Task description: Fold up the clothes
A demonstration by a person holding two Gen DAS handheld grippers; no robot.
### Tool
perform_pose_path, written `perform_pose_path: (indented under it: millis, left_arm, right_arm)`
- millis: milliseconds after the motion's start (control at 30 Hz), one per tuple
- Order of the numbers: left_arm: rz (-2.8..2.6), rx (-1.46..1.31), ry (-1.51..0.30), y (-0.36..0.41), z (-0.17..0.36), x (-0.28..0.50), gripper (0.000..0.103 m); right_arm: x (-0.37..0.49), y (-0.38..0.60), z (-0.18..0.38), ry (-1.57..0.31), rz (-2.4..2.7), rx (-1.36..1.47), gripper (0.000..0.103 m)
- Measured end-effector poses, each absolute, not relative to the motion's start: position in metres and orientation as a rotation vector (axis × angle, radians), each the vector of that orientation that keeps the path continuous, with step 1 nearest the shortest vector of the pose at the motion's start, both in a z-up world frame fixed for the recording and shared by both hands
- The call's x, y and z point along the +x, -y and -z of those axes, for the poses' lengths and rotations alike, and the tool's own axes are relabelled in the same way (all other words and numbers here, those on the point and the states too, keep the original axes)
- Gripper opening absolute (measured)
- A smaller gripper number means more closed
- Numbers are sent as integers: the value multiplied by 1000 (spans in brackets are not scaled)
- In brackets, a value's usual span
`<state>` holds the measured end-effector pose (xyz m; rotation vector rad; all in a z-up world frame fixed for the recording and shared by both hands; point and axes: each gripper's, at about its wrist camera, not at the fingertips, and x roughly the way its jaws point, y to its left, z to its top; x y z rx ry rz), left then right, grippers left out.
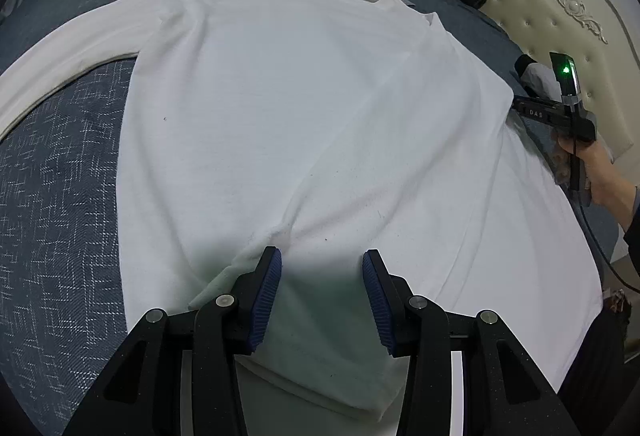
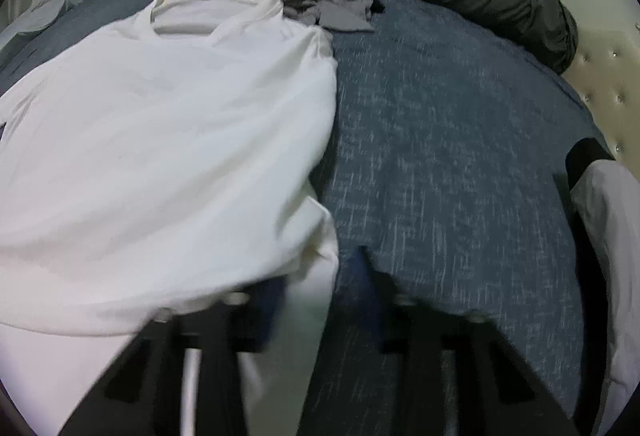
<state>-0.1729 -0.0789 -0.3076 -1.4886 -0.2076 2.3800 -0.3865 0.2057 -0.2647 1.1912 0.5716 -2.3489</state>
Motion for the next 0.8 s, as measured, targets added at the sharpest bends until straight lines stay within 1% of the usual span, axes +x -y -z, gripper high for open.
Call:
perform_pose_path:
  millis: [33, 167, 400, 567, 600, 633, 700, 800]
  left_arm:
    - [-2380, -1490, 213, 80, 308, -173, 46]
    - [-2385, -1493, 203, 80, 308, -172, 46]
    - [-2386, -1494, 203, 84, 308, -170, 46]
    - [-2380, -1496, 209, 87, 307, -174, 46]
    - [-2380, -1494, 208, 88, 306, -174, 46]
    - [-2381, -1493, 209, 88, 305, -175, 46]
    - [-2395, -1481, 220, 89, 300, -176, 47]
    - [-2421, -1448, 244, 94, 286, -179, 47]
  right_arm:
    - [-386, -211, 262, -569, 2379, 1182, 4]
    - [-392, -240, 260, -482, 2423, 1216, 3]
    - [-398, -256, 262, -358, 2432, 1284, 2]
    - [-402, -258, 264, -312, 2351, 1342, 3]
    - [-403, -260, 262, -296, 2333, 1347, 11]
    - [-404, -263, 259, -290, 2316, 1369, 16]
    - [-406, -270, 247, -272, 2316, 1368, 35]
    - [-407, -279, 226, -240, 2331, 1341, 35]
